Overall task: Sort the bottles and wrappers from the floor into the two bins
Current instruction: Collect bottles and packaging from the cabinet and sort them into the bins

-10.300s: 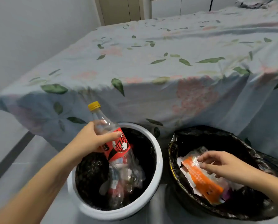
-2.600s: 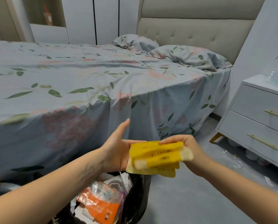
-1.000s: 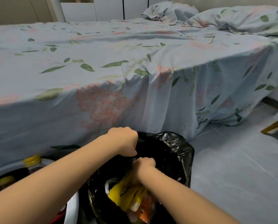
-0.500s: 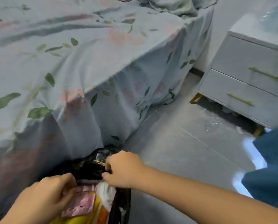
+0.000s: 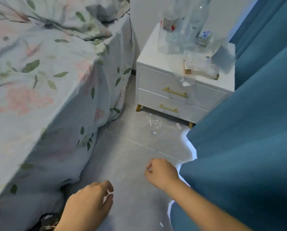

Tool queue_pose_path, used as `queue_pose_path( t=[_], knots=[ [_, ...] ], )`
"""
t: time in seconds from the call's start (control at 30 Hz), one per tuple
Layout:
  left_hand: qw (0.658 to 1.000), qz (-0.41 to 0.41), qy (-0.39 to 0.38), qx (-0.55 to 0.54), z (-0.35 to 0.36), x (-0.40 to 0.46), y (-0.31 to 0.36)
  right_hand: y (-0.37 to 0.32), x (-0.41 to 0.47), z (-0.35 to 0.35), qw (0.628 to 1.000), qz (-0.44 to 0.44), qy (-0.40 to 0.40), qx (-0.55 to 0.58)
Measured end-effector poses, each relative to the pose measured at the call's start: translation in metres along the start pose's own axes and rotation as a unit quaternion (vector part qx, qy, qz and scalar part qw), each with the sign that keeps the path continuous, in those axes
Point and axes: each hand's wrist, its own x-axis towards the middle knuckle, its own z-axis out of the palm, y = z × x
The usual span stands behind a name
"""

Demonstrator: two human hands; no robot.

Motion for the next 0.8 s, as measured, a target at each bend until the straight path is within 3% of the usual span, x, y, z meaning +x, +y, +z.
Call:
queue_pose_path(
  t=[0.27, 0.57, 0.8],
  knots=[
    [0.999, 0.028, -0.011, -0.038, -0.069, 0.082, 0.085, 0.014, 0.020, -0.086, 0.993, 0.051, 0.034, 0.102],
    [0.999, 0.007, -0.039, 0.024, -0.066, 0.227, 0.031, 0.031, 0.178, -0.066, 0.973, 0.155, 0.070, 0.154],
    [0.998, -0.007, -0.058, -0.002, -0.018, 0.303, 0.013, 0.075, 0.291, -0.009, 0.980, 0.150, 0.086, 0.097]
  ],
)
